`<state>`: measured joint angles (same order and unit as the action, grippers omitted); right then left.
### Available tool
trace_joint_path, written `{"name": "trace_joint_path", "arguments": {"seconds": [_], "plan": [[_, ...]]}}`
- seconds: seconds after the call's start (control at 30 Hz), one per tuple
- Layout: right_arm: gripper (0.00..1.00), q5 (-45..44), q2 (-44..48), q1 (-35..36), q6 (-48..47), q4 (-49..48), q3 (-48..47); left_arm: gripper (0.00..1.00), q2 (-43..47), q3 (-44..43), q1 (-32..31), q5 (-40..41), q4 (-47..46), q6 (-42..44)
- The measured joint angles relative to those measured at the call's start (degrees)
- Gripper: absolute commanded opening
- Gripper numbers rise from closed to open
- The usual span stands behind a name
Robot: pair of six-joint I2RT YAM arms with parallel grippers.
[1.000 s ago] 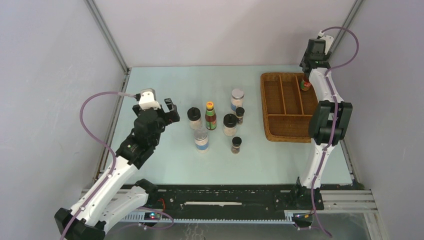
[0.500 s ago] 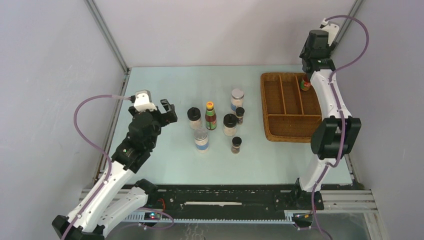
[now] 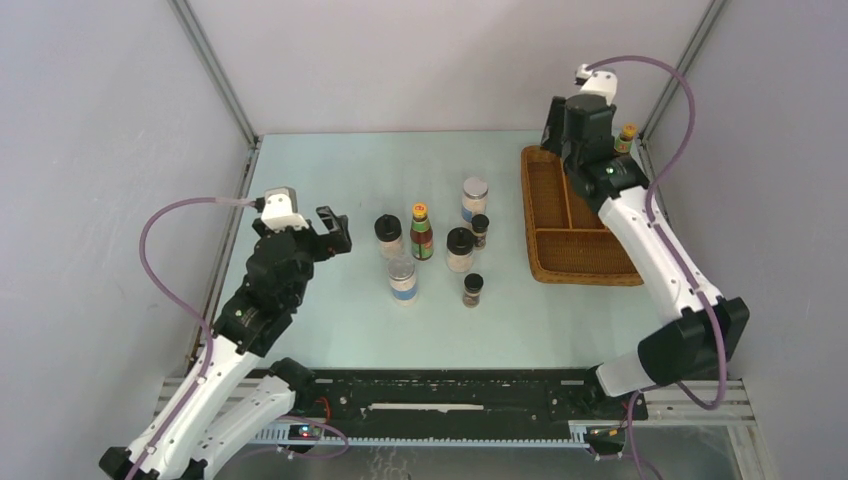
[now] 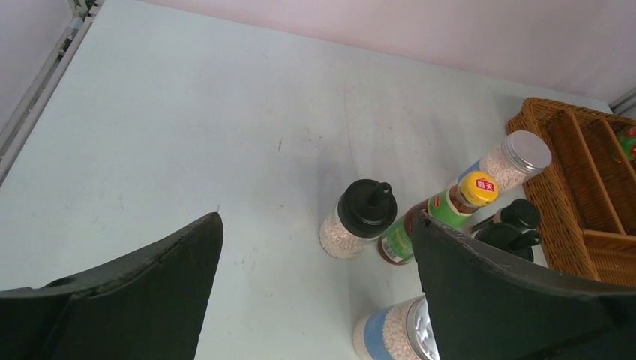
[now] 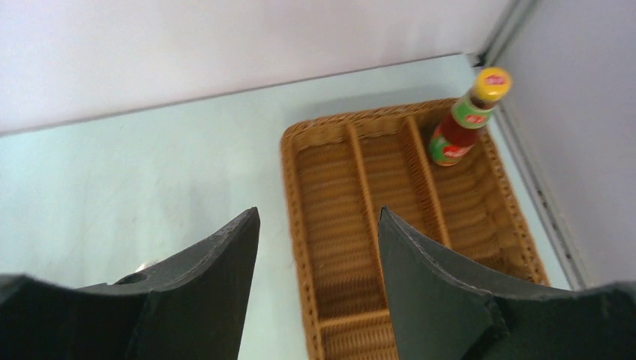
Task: Organize the condiment bottles
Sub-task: Pick up the bottle from the center of the board.
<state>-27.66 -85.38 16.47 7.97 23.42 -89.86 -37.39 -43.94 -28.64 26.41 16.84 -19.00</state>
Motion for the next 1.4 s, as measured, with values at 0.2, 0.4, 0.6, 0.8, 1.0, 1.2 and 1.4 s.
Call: {"name": "trace_joint_path", "arguments": {"seconds": [0.2,0.4,0.6,0.8,1.0,1.2,1.4], "plan": [[0.68,3.13,7.06,8.15,0.04,2.14,6.29,1.0,2.05,0.0,-0.11,-1.57,0.85,0.0],[0.68,9.09,11.67,15.28,-0.13,3.19,9.31,1.0,3.72,0.0,-0.11,-2.38,0.94,0.0],[0.68,16.15,11.8,23.69,-2.62,3.54,10.62,1.0,4.13,0.0,-0.11,-3.3,0.98,0.0],[0.68,22.62,9.49,28.92,-5.64,1.7,13.18,1.0,4.42,0.02,-0.11,-4.63,1.01,0.04],[0.69,28.46,6.8,31.3,-8.24,-1.6,16.13,1.0,7.1,0.83,-0.11,-5.49,-0.17,0.44],[0.69,33.68,5.25,31.56,-9.88,-7.41,19.76,1.0,9.07,3.06,-0.11,-6.14,-2.71,1.22],[0.7,35.08,2.73,31.52,-11.19,-13.05,20.83,1.0,9.99,5.05,-0.11,-7.19,-3.54,1.64]]}}
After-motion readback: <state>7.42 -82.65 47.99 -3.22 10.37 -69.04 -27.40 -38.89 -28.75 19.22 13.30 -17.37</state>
